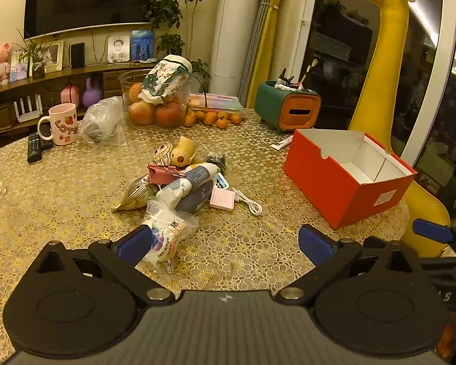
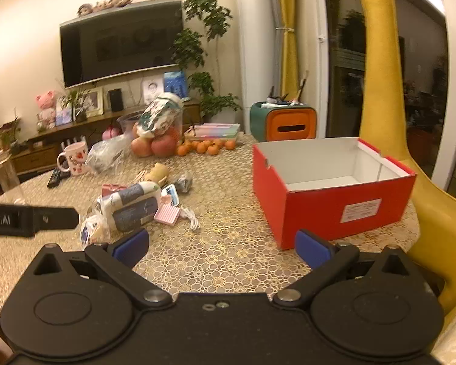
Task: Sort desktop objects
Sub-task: 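Reach the left tool to the bagged blueberry snack while the right tool approaches the white cable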
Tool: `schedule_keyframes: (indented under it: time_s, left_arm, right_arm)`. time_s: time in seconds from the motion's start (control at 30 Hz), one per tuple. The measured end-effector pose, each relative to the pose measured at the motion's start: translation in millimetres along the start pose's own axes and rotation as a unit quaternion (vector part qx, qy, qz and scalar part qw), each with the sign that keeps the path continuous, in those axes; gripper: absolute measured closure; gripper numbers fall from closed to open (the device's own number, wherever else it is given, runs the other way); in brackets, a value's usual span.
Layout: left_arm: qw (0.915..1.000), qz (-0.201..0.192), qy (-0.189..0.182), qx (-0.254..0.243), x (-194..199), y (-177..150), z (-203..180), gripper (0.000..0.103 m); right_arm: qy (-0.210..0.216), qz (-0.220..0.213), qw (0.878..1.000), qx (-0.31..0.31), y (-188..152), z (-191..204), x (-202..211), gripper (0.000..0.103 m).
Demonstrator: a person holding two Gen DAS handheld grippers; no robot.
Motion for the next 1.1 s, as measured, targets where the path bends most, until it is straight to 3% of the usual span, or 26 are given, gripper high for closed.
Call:
schedule_keyframes:
  time_s: [0.43, 0.87, 1.1]
  left_arm:
    - [0.9995, 0.008, 0.014, -0.026, -50.0, -4.4, 14.4, 0.0]
    - [0.9976, 0.02, 0.051, -0.044, -110.4, -19.1, 42.5, 0.0]
    - [0.997, 0.034, 0.053, -0.044, -128.9, -27.6, 48.8, 0.001]
  right_arm:
    - [0.038, 0.014, 0.997, 0.067, 12.8, 8.8, -59.6, 0.001]
    - [0.053, 0.068, 0.992, 0.095, 4.7, 7.7, -158.9, 0.007]
    - [0.07, 0.079, 0.988, 0.114, 2.0, 18.4, -186.8, 0.009]
Point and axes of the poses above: each gripper's, at about its wrist camera, not at the fingertips, and x roughly against the way its jaws point, z to its left, y to its top, the point moved 7 cm from there along -x, roughly the way its jaws point, and after that the axes turned 5 degrees about y, right-handed, at the moved point
